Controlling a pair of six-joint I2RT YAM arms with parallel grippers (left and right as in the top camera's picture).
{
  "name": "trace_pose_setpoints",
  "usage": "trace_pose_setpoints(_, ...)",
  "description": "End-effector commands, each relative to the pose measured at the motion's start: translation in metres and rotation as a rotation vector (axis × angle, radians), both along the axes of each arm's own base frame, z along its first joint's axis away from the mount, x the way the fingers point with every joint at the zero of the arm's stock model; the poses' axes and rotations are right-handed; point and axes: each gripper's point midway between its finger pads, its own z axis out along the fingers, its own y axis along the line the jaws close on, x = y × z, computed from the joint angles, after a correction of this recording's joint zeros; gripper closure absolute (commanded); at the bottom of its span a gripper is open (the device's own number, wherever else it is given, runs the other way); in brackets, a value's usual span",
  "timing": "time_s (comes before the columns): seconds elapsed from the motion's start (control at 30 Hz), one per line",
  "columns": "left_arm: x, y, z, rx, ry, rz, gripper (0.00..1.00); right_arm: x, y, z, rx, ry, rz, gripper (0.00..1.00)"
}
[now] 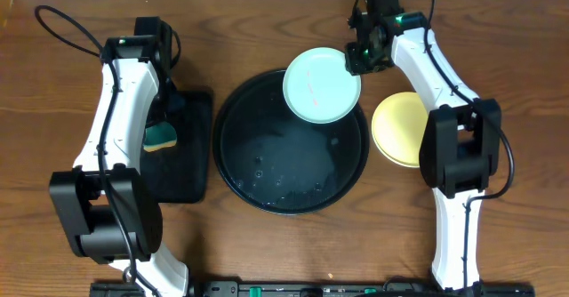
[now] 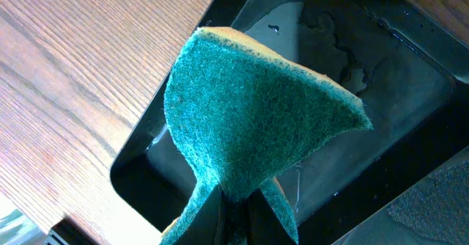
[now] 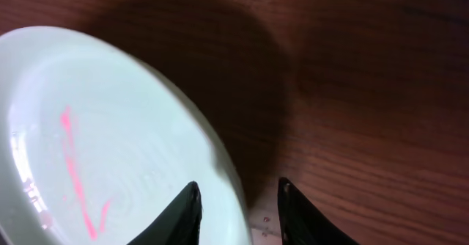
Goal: Clean dirty plates on tray and stack at the side
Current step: 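Move right gripper to the last pale green plate and grip its rim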
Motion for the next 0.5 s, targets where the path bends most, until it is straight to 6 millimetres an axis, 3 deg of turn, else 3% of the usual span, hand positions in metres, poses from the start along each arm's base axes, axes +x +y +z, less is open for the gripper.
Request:
trace_pose_setpoints(0.0,-0.0038,0.0028,0.0060,0.017,-0.009,0.007,0.93,0.0012,-0.0031,-0.0073,-0.022,0.002,-0.002,0.70)
trace_pose_setpoints(0.2,-0.0042,0.0029,0.0056,0.017,-0.008,0.007,0.93,0.0006,-0.0032,-0.0078,-0.023,0.004,-0.002,0.83)
trace_pose_setpoints(0.47,-0.0042,0.0027,0.0056,0.017,-0.008,0.007,0.93,-0.0033,-0.0037,-0.0131,-0.026,0.019,-0.001,0.90)
